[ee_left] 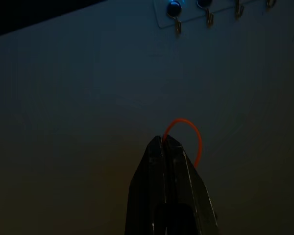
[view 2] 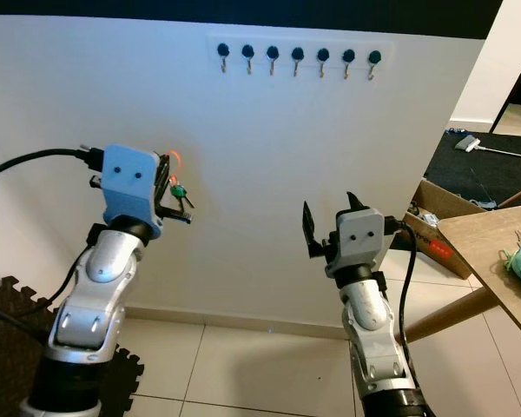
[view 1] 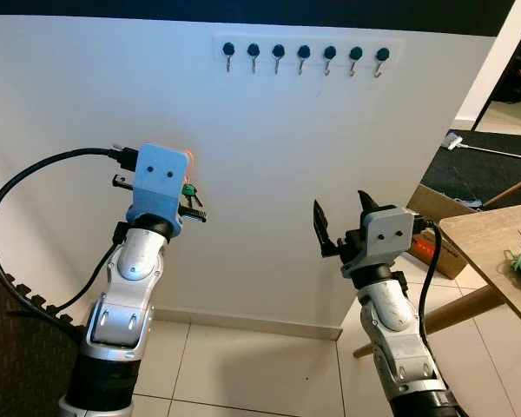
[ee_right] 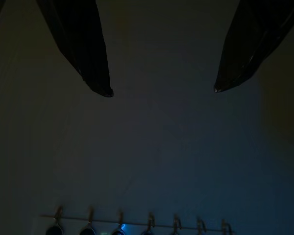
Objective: Hang keys on a hook
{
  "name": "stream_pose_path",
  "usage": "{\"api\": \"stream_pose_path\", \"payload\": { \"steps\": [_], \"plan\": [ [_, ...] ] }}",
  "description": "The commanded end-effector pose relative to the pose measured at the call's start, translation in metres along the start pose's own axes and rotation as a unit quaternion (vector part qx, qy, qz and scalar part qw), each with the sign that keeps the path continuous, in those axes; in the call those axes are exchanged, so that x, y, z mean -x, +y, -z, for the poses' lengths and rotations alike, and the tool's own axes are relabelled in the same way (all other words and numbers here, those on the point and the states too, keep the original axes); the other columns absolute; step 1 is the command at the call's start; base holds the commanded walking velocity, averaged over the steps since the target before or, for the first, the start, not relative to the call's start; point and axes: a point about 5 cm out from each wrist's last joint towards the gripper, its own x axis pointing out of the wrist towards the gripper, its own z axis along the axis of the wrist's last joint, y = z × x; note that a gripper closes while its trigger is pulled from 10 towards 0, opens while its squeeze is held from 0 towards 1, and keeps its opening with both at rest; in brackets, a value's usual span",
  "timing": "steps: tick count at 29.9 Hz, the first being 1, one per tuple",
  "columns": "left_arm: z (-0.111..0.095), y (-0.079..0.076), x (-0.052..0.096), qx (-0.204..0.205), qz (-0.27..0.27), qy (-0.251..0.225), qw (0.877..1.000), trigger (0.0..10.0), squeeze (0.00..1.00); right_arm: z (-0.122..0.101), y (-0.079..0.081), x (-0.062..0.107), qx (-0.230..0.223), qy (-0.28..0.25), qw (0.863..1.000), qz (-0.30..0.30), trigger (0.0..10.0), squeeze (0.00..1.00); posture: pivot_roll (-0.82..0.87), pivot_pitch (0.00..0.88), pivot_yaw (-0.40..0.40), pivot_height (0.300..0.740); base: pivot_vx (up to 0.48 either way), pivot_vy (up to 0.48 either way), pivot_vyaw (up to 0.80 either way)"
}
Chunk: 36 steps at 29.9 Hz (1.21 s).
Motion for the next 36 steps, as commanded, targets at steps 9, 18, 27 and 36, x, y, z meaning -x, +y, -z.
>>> {"api": "stream_pose_path", "payload": {
  "steps": [9,18,27,36],
  "plan": [
    [-0.0034,-0.0034,0.0031,-0.007,0.015,-0.016,1.0,10.0,0.0,0.0028,0.0005,0.0029,-0.003,0.006,1.0,0.0,10.0,0.0,0.1,0.144,0.004,0.74,0.299,0.0,0.0],
    [-0.0023,-0.0018,0.003,-0.006,0.01,-0.012,1.0,10.0,0.0,0.0033,0.0009,0.0025,-0.003,0.007,1.0,0.0,10.0,0.0,0.1,0.144,0.003,0.74,0.458,0.0,0.0],
    [-0.0026,-0.0011,0.0026,-0.002,0.004,-0.014,1.0,10.0,0.0,0.0029,0.0006,0.0021,-0.002,0.006,1.0,-0.002,10.0,0.0,0.1,0.138,-0.001,0.74,0.391,0.0,0.0],
    [-0.0029,-0.0007,0.0027,-0.001,0.002,-0.013,1.0,10.0,0.0,0.0026,0.0003,0.002,-0.001,0.005,1.0,-0.003,10.0,0.0,0.1,0.136,-0.002,0.74,0.354,0.0,0.0]
  ]
}}
